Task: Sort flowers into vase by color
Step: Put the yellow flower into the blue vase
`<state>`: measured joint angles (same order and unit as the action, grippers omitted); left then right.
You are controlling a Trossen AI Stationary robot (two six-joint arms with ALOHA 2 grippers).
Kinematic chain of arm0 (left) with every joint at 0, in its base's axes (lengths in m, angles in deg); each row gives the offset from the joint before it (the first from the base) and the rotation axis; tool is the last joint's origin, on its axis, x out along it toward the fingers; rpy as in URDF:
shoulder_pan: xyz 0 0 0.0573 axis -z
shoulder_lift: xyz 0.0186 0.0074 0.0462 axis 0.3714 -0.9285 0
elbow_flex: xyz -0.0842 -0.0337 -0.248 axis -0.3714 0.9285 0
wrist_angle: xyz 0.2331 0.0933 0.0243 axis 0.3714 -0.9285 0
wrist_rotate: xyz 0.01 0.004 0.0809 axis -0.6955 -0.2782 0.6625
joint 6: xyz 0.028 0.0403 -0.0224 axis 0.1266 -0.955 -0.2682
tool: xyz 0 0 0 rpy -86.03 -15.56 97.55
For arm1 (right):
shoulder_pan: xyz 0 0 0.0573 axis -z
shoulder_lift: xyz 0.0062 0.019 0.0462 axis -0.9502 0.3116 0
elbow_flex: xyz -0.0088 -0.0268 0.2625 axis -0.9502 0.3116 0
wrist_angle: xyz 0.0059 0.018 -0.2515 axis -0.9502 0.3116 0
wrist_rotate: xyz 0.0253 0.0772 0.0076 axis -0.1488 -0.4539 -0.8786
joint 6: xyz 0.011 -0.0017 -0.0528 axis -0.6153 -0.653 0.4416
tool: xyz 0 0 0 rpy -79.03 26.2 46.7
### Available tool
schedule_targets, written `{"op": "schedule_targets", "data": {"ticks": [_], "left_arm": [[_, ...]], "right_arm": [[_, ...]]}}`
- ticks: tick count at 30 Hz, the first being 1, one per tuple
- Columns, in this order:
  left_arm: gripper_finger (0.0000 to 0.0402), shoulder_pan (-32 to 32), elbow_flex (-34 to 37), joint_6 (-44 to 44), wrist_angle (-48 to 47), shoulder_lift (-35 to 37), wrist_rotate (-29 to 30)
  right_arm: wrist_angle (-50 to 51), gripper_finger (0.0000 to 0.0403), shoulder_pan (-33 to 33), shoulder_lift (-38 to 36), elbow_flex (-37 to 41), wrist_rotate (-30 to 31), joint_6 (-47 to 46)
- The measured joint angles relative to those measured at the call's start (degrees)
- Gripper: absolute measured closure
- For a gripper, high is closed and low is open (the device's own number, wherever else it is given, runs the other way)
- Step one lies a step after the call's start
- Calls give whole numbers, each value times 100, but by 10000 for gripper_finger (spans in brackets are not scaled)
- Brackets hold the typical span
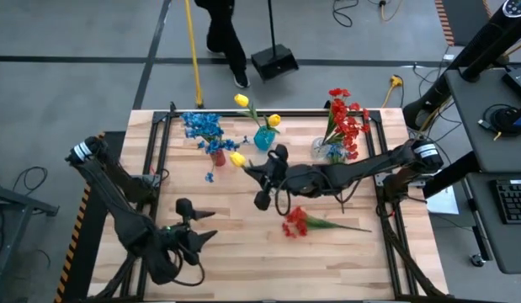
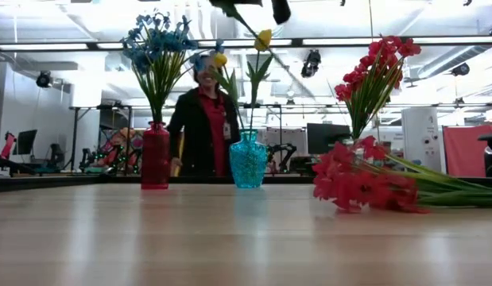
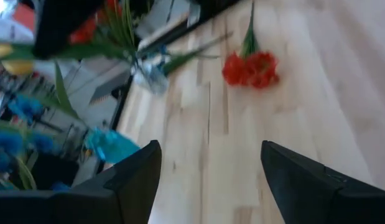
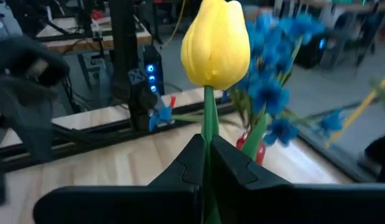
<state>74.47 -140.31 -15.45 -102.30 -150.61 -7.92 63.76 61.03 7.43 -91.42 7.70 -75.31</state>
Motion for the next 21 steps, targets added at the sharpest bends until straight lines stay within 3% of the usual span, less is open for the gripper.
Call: {"op": "schedule_targets", "data": {"ticks": [9,16,21], "left_arm": [[176,-35,410,-2230,1833,1130,-656],[182,-332,1902,-3627,4782,1781,-914],[182,-787,2812,-3808,6791,1887,-962]], "right_arm": [[-639,390,75,1,28,-89,990],[-1541,390,53,-14,111,-1894,1461],[-2346,390,-18,68,438,-2165,1730]]}}
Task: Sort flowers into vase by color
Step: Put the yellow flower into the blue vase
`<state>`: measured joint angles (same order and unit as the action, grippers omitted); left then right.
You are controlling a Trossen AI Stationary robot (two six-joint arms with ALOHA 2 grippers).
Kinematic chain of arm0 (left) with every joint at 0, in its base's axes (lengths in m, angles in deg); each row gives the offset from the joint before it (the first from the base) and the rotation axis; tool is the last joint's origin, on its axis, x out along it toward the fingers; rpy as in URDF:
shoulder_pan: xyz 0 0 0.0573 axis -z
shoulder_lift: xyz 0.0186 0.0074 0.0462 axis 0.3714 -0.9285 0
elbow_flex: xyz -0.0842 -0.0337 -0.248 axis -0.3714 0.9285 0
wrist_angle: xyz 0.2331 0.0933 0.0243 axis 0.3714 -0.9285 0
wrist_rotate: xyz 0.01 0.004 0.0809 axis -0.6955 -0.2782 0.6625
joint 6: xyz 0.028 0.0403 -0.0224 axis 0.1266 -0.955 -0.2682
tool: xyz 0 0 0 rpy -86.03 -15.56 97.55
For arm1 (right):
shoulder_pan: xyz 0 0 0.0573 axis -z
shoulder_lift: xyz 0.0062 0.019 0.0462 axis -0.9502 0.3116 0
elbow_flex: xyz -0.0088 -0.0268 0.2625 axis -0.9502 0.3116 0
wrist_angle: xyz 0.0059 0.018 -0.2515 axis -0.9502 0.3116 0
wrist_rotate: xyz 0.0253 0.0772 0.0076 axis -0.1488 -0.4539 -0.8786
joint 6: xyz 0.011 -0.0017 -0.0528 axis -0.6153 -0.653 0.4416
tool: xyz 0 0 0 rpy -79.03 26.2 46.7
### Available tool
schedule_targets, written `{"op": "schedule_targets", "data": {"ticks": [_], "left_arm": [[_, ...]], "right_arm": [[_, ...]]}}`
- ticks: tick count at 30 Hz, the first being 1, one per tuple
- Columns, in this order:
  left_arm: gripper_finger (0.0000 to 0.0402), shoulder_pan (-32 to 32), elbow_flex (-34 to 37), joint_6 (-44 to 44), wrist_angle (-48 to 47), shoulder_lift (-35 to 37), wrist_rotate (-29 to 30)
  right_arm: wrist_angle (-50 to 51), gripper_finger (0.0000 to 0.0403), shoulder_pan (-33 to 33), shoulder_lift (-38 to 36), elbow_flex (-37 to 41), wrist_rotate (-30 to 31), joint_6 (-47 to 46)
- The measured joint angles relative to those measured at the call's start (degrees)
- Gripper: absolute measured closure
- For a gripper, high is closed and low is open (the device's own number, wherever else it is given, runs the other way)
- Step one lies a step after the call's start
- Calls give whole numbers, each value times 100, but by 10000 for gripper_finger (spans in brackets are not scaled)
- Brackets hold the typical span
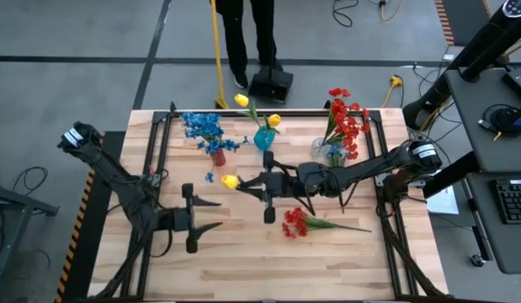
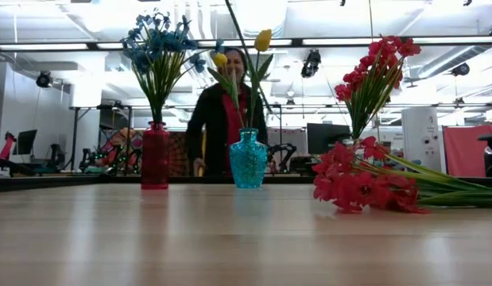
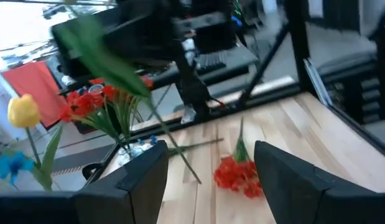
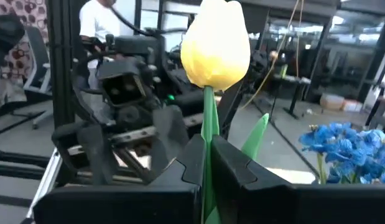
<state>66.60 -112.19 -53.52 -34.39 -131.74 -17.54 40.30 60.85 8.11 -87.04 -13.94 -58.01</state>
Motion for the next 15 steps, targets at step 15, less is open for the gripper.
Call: {"op": "schedule_targets", "data": {"ticks": [15], "left_arm": [[182,-1271,297,-36,2180,-1037,-1260]], "right_arm": [[-3182,390,-302,3,1332,-595,611]]}}
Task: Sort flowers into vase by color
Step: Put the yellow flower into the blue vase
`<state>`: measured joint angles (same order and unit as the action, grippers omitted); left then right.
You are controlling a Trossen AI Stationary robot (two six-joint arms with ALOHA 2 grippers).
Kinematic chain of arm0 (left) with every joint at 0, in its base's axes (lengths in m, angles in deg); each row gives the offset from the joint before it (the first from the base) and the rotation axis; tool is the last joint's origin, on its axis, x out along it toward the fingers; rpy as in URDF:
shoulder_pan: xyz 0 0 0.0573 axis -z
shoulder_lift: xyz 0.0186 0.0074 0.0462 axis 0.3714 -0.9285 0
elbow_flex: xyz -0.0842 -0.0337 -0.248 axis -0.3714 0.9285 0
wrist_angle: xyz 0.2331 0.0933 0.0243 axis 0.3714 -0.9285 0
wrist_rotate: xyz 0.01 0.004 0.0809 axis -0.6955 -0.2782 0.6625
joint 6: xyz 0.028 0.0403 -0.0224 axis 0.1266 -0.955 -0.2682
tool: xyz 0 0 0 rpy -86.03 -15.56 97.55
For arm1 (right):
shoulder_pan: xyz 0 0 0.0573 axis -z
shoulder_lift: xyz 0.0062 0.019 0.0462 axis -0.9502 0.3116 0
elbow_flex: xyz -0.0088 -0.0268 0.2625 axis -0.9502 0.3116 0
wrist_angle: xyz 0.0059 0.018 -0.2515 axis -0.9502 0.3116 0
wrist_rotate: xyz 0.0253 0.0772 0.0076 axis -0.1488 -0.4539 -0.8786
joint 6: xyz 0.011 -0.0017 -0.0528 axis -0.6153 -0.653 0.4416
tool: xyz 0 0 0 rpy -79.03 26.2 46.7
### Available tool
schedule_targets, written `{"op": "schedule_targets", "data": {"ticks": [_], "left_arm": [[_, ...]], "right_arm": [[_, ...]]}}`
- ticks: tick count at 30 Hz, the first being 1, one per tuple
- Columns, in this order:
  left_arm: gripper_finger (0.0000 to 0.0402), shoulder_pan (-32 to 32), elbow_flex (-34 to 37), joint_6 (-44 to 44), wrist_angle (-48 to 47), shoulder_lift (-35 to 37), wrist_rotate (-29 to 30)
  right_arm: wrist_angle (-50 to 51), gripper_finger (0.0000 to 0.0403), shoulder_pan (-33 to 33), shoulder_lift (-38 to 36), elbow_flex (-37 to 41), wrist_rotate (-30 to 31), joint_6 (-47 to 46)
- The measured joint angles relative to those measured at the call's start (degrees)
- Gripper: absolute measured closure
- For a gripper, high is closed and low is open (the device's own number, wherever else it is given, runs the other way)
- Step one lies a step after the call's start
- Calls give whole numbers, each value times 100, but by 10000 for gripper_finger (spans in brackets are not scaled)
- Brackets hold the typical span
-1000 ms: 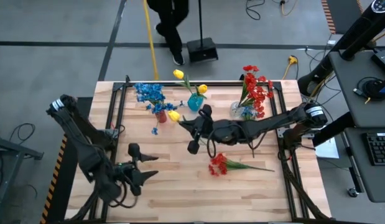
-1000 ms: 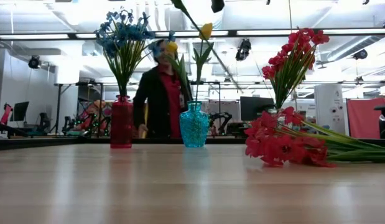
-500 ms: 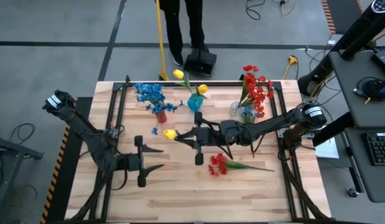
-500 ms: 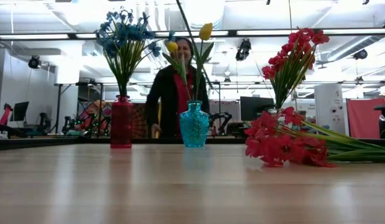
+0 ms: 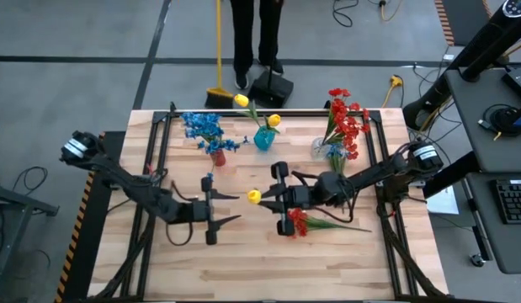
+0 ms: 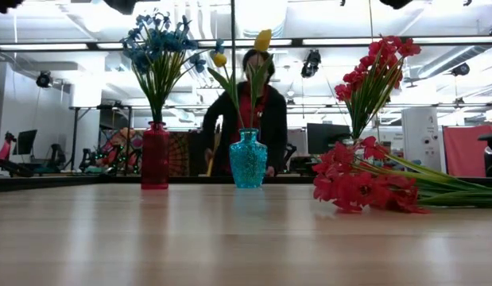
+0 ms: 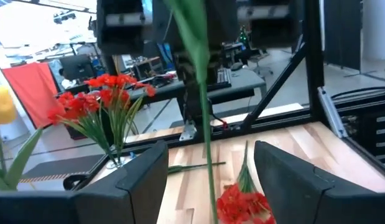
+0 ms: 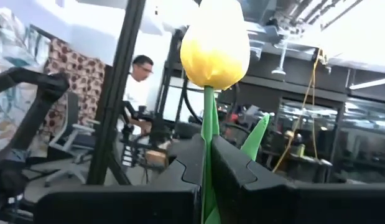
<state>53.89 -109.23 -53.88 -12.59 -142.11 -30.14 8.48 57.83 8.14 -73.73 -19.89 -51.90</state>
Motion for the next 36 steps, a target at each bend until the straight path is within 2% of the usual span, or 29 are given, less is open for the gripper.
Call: {"op": "schedule_targets", "data": {"ticks": [4,9,13,15,19,27,33,36], "left_arm": [[182,-338,-294,12,44,-504,-485],[182,-638,-702,0,99,-1037,-563],[184,-752,-965,-11,89,-1360,-968],[194,-753,-1066,-12,97,-1474,-983],[240,-761,-1078,-12,106,-1521,-928],[387,-755,-923,37,129,-1377,-788],[396,-744,-886,93,24,-1215,-572],[399,-733,-886,133,-258,-1067,-424]], "right_arm": [[24,390,-1,0,-87,-20,24],[45,390,2,0,-179,-300,118],[43,390,-3,0,-222,-325,352],[46,390,2,0,-224,-319,449],[45,390,2,0,-237,-317,500],[49,390,2,0,-222,-297,460],[95,387,2,0,-222,-251,408],[187,368,2,-12,-222,-218,335]]}}
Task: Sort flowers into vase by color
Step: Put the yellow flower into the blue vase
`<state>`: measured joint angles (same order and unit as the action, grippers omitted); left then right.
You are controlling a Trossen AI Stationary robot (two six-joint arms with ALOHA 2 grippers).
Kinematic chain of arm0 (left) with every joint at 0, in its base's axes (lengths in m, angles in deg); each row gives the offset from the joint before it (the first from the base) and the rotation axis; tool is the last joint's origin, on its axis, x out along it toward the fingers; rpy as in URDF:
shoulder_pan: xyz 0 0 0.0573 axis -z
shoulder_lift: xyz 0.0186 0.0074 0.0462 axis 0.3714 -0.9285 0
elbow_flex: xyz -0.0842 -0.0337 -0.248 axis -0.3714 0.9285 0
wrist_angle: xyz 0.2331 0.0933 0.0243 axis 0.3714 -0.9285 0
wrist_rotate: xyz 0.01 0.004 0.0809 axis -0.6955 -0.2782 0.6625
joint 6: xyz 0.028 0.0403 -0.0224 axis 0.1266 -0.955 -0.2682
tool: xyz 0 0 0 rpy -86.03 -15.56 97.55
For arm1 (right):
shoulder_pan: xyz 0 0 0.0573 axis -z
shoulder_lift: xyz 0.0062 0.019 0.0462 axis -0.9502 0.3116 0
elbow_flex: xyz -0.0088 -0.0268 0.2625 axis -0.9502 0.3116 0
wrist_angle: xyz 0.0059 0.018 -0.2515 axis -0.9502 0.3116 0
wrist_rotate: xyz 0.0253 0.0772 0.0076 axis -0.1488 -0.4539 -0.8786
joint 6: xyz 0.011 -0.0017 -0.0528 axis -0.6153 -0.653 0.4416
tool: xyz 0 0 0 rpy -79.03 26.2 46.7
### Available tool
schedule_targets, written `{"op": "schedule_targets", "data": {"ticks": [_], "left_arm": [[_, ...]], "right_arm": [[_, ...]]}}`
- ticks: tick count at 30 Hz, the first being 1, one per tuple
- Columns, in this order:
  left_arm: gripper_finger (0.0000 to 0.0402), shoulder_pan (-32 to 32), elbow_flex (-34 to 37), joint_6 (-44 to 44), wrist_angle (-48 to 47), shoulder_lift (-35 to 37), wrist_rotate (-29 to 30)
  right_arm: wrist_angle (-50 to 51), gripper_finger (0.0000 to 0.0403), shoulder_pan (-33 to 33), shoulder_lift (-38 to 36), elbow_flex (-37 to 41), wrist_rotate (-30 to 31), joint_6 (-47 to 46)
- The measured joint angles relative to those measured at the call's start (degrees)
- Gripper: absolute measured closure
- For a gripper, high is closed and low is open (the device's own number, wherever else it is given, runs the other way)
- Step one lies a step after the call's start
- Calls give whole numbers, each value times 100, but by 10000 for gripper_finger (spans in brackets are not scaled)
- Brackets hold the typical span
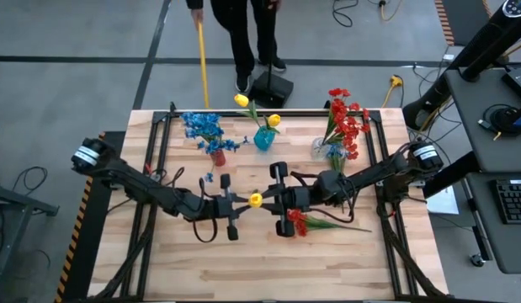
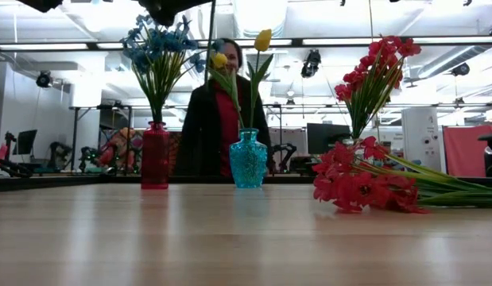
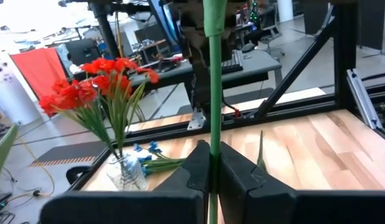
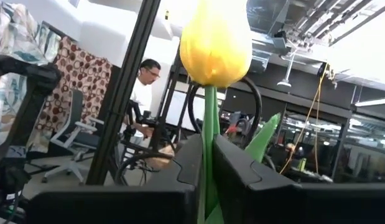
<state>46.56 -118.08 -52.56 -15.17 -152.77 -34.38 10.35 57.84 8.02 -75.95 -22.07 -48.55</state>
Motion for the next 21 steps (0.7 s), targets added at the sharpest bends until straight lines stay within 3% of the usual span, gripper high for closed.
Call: {"op": "schedule_targets", "data": {"ticks": [10,15,21], "left_arm": [[401,48,30,180,-672,461,251],[401,70,33,292,-1189,672,816],[401,61,35,311,-1263,770,898]], "right_arm": [[364,247,0,-100,0,980,-122],[1440,208,0,-325,-138,1498,-282],[2907,193,13,-367,-617,1704,-824]]}}
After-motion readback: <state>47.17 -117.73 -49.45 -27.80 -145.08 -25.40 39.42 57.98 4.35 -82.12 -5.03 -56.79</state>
